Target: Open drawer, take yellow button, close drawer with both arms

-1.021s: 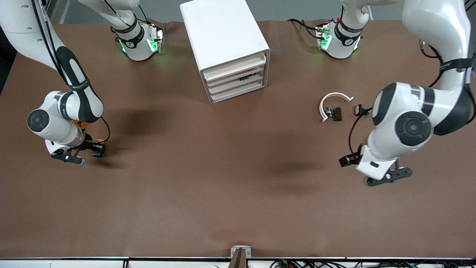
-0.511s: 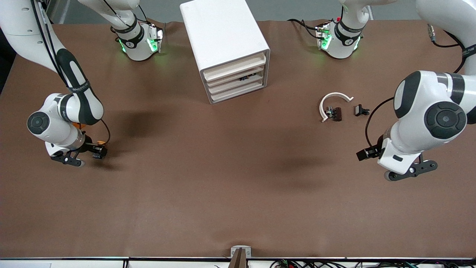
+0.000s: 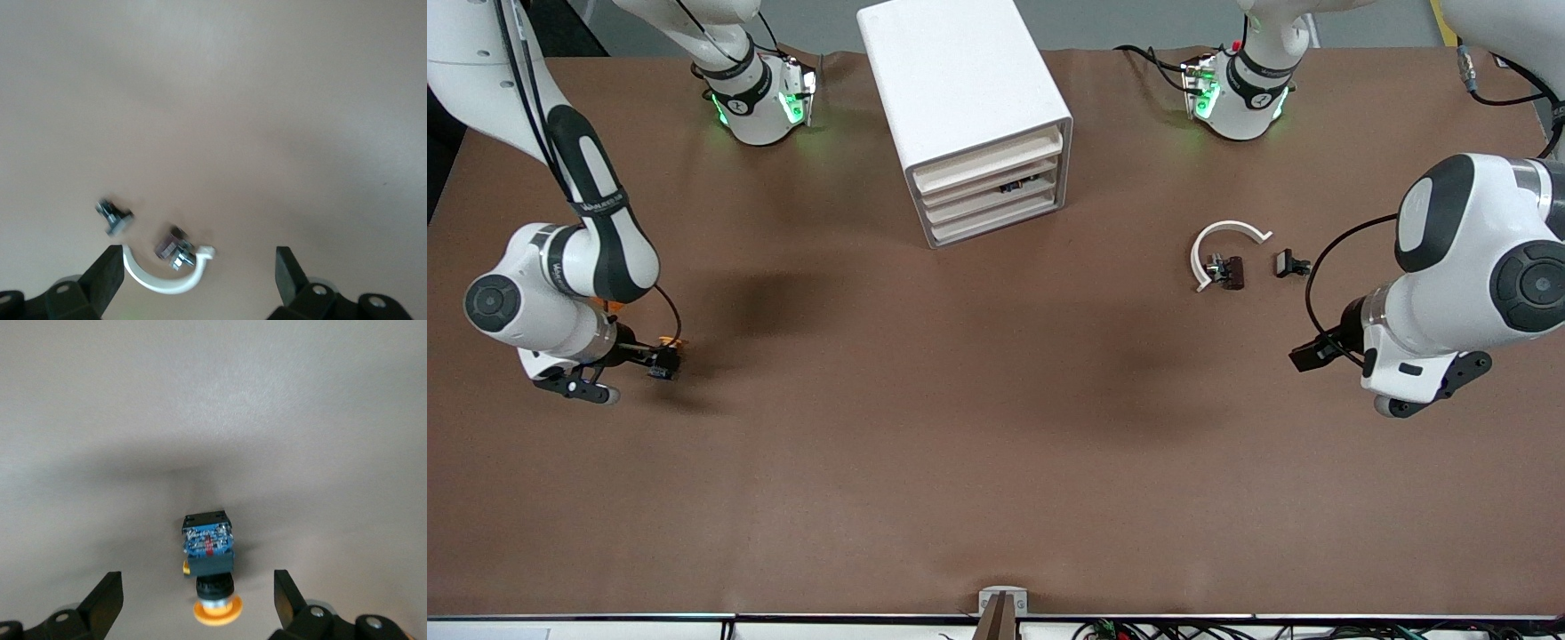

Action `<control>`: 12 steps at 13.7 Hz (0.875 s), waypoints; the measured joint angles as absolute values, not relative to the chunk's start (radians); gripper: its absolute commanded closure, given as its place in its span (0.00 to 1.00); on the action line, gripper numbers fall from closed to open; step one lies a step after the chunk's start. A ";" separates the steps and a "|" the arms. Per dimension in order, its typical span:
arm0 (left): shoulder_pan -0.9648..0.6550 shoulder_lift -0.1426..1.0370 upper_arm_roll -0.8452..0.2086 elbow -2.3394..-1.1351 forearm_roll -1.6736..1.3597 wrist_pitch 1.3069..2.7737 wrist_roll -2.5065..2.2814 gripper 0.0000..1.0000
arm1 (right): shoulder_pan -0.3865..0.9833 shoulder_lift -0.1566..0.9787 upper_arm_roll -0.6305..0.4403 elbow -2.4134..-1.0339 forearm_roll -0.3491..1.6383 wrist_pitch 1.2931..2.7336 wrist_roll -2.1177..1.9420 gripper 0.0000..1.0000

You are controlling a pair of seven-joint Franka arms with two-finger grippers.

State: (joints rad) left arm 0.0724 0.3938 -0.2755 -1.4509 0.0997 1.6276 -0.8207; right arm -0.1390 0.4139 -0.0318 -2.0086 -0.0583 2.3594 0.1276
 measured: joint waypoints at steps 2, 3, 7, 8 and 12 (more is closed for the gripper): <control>0.054 0.395 -0.291 -1.457 0.054 1.619 -1.015 0.00 | -0.139 0.356 -0.026 -1.999 -0.058 2.287 0.126 0.00; 0.031 0.398 -0.298 -1.461 0.046 1.615 -1.123 0.00 | -0.137 0.324 -0.023 -1.997 -0.058 2.250 0.120 0.00; -0.099 0.424 -0.303 -1.474 0.043 1.610 -1.465 0.00 | -0.118 0.183 -0.016 -1.943 -0.058 2.020 0.065 0.00; -0.107 0.426 -0.303 -1.474 0.043 1.604 -1.477 0.00 | -0.114 0.155 -0.015 -1.905 -0.058 1.937 0.057 0.00; -0.074 0.386 -0.301 -1.457 0.044 1.597 -1.279 0.00 | -0.086 0.119 -0.013 -1.734 -0.058 1.695 0.046 0.00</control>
